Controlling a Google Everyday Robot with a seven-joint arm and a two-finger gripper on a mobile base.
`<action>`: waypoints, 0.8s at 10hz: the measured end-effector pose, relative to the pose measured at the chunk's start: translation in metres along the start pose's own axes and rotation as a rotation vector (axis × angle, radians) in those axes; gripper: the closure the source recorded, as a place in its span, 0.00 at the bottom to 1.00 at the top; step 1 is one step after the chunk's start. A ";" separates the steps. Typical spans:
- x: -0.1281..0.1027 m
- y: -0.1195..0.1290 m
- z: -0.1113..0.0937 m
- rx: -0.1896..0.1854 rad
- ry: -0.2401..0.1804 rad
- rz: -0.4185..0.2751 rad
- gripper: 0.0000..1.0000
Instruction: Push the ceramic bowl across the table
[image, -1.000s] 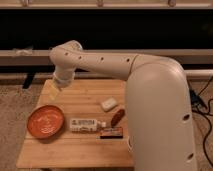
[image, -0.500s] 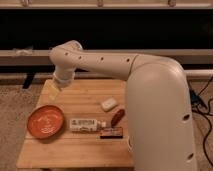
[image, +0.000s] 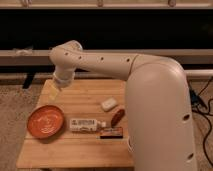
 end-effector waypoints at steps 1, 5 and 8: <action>0.000 0.000 0.000 0.000 0.000 0.000 0.20; 0.000 0.000 0.000 0.000 0.000 0.000 0.20; -0.001 0.000 0.003 -0.012 0.018 -0.020 0.20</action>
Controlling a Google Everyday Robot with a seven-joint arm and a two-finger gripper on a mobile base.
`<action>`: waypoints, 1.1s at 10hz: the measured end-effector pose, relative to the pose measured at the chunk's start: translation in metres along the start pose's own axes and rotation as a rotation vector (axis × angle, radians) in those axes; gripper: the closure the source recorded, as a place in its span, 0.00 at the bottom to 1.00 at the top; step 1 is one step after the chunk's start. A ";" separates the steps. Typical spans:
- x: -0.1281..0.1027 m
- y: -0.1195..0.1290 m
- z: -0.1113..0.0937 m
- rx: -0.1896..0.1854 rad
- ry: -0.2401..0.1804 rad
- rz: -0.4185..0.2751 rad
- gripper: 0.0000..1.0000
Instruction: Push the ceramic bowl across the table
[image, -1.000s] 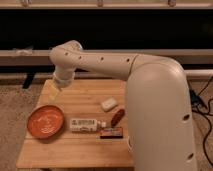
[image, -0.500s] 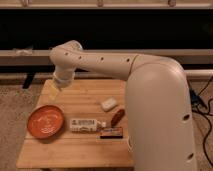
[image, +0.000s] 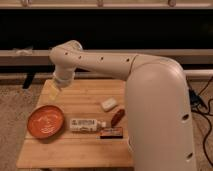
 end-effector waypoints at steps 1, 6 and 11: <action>-0.005 0.010 0.014 -0.021 0.026 -0.042 0.20; -0.016 0.060 0.085 -0.142 0.137 -0.140 0.20; -0.013 0.101 0.138 -0.225 0.261 -0.203 0.20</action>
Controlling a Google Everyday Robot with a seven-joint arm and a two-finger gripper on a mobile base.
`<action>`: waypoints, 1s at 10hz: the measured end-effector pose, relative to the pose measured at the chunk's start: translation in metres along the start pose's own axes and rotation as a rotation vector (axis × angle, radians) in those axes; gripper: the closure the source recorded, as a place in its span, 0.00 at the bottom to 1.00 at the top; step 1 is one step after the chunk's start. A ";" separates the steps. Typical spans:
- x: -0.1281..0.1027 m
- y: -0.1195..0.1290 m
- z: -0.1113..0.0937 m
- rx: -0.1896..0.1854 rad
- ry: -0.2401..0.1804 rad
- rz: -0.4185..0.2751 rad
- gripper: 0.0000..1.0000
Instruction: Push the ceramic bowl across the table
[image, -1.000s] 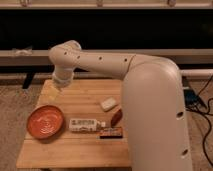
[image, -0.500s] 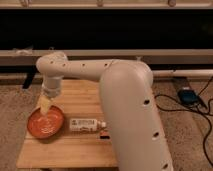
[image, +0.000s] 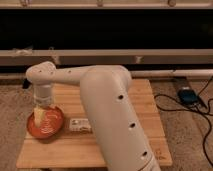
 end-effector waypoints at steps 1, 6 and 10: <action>-0.002 0.003 0.010 -0.015 0.024 -0.012 0.20; -0.007 -0.005 0.037 -0.049 0.082 -0.018 0.20; -0.004 -0.045 0.033 -0.018 0.073 0.051 0.20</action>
